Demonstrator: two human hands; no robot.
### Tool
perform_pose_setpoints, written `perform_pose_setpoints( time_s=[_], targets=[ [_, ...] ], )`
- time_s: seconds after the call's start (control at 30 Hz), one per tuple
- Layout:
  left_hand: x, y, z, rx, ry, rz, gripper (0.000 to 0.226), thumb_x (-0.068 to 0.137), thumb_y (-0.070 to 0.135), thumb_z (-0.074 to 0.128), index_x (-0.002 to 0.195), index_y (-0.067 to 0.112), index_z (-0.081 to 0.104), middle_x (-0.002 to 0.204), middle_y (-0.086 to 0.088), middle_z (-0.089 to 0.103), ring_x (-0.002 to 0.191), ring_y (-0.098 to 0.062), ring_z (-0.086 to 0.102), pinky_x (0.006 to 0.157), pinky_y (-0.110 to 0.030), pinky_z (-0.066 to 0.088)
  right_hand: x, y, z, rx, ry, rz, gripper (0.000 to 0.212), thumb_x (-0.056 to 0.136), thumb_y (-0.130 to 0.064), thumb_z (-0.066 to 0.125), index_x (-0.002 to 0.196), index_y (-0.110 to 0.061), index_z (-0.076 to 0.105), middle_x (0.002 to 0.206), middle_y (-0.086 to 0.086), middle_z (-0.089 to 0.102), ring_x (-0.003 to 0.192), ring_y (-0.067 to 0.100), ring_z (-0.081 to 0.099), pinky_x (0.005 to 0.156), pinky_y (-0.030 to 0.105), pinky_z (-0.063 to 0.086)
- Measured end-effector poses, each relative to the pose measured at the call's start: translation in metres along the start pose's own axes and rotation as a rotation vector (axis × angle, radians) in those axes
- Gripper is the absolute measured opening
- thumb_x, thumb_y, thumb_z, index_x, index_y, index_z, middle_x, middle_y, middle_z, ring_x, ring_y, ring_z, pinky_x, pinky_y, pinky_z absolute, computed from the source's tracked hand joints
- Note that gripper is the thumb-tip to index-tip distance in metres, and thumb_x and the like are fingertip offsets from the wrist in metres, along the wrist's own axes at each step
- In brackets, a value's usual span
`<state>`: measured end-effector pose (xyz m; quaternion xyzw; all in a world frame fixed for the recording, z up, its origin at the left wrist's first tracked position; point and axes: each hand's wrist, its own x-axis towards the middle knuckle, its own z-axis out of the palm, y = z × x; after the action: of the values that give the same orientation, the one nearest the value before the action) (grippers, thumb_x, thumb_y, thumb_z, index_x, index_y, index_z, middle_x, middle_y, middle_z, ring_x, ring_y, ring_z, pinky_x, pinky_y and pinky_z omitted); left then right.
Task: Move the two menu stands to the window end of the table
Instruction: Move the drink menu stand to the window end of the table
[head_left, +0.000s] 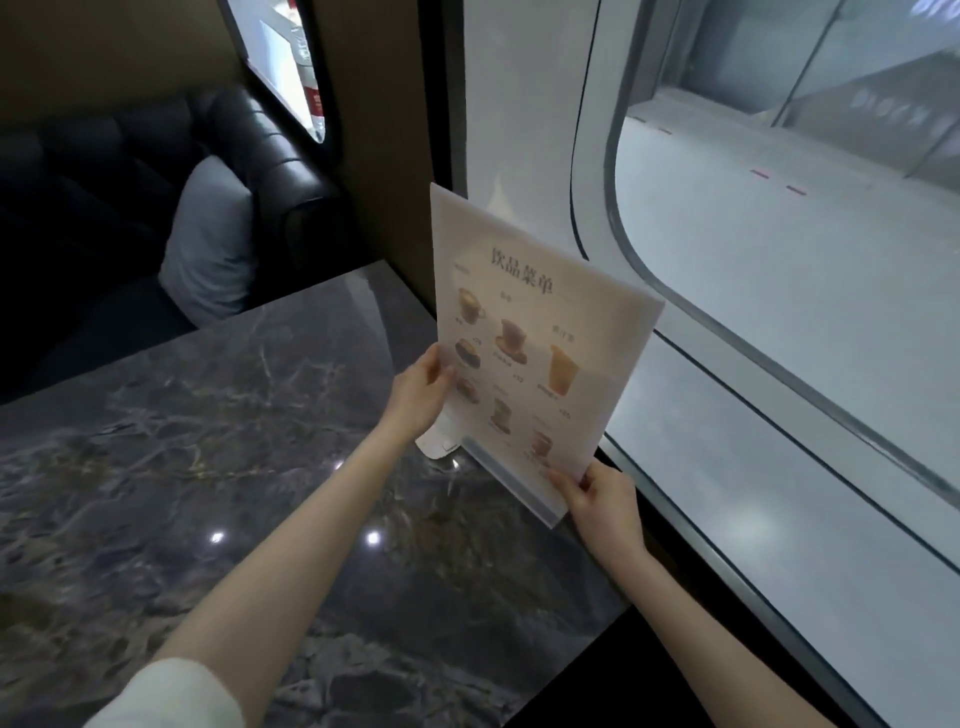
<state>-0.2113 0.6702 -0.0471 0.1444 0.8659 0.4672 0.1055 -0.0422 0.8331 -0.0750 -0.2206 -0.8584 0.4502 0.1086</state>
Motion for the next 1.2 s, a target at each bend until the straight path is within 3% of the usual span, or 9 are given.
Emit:
perform_pose_setpoints(
  time_s=[0.1,0.13,0.2,0.3,0.53,0.77,0.93,1.1,1.2],
  targets=[
    [0.01,-0.001,0.011,-0.015,-0.047,0.002,0.033,0.094,0.029,0.043,0.126,0.029,0.05,0.125,0.007,0.06,0.115,-0.016,0.054,0.086,-0.021,0.039,0.001,0.009,0.004,0.009,0.034,0.04,0.016,0.085,-0.023,0.063,0.086,-0.008,0.068,0.077,0.014,0.072,0.069,0.025,0.065,0.066,0.047,0.056],
    [0.013,-0.001,0.014,-0.013,-0.062,-0.007,0.034,0.094,0.03,0.043,0.128,0.027,0.049,0.128,0.004,0.059,0.117,-0.018,0.053,0.089,-0.024,0.039,0.0,0.013,0.005,0.016,0.043,0.04,0.015,0.084,-0.022,0.064,0.086,-0.008,0.068,0.07,0.009,0.071,0.064,0.017,0.065,0.062,0.04,0.057],
    [0.018,-0.002,0.02,-0.007,-0.078,-0.028,0.035,0.094,0.03,0.043,0.129,0.026,0.048,0.13,0.002,0.058,0.119,-0.019,0.052,0.09,-0.023,0.036,-0.002,0.016,0.007,0.033,0.066,0.032,0.012,0.083,-0.019,0.065,0.082,-0.007,0.068,0.054,-0.009,0.06,0.052,-0.001,0.058,0.048,0.013,0.046],
    [0.023,-0.006,0.026,-0.009,-0.088,-0.053,0.036,0.094,0.03,0.043,0.13,0.025,0.048,0.131,0.001,0.057,0.12,-0.02,0.051,0.09,-0.024,0.036,-0.005,0.02,0.011,0.053,0.083,0.047,0.012,0.083,-0.014,0.066,0.077,-0.004,0.067,0.049,-0.021,0.047,0.049,-0.012,0.052,0.044,0.004,0.037],
    [0.025,-0.01,0.031,-0.046,-0.092,-0.049,0.039,0.094,0.028,0.044,0.133,0.021,0.045,0.133,0.0,0.055,0.123,-0.019,0.049,0.094,-0.024,0.035,-0.005,0.027,0.014,0.059,0.081,0.088,0.016,0.084,-0.017,0.065,0.073,-0.004,0.065,0.05,-0.018,0.046,0.047,-0.004,0.043,0.044,0.006,0.036],
    [0.025,-0.011,0.035,-0.038,-0.106,-0.083,0.046,0.094,0.028,0.044,0.138,0.017,0.038,0.138,-0.004,0.05,0.126,-0.02,0.046,0.097,-0.024,0.033,-0.008,0.031,0.016,0.065,0.106,0.138,0.018,0.085,-0.017,0.064,0.077,-0.001,0.066,0.059,0.004,0.059,0.051,0.009,0.049,0.043,0.016,0.032],
    [0.023,-0.012,0.034,-0.055,-0.125,-0.093,0.048,0.094,0.031,0.045,0.14,0.02,0.036,0.14,-0.002,0.05,0.127,-0.02,0.046,0.103,-0.029,0.035,-0.007,0.033,0.015,0.02,0.064,0.154,0.02,0.086,-0.02,0.062,0.083,-0.001,0.065,0.062,0.002,0.059,0.052,0.001,0.048,0.042,0.007,0.035],
    [0.02,-0.008,0.034,-0.06,-0.146,-0.087,0.05,0.094,0.032,0.044,0.141,0.021,0.033,0.141,-0.002,0.048,0.128,-0.02,0.044,0.102,-0.029,0.034,-0.01,0.034,0.013,0.008,-0.019,0.178,0.025,0.086,-0.023,0.061,0.105,-0.007,0.061,0.088,0.002,0.067,0.071,0.008,0.058,0.06,0.017,0.045],
    [0.02,-0.005,0.035,-0.061,-0.147,-0.106,0.052,0.094,0.03,0.043,0.143,0.019,0.029,0.144,-0.004,0.044,0.131,-0.023,0.042,0.108,-0.036,0.034,-0.014,0.035,0.011,-0.012,-0.054,0.189,0.029,0.086,-0.023,0.06,0.112,-0.009,0.058,0.098,0.005,0.069,0.085,0.016,0.063,0.069,0.024,0.05]
  ],
)
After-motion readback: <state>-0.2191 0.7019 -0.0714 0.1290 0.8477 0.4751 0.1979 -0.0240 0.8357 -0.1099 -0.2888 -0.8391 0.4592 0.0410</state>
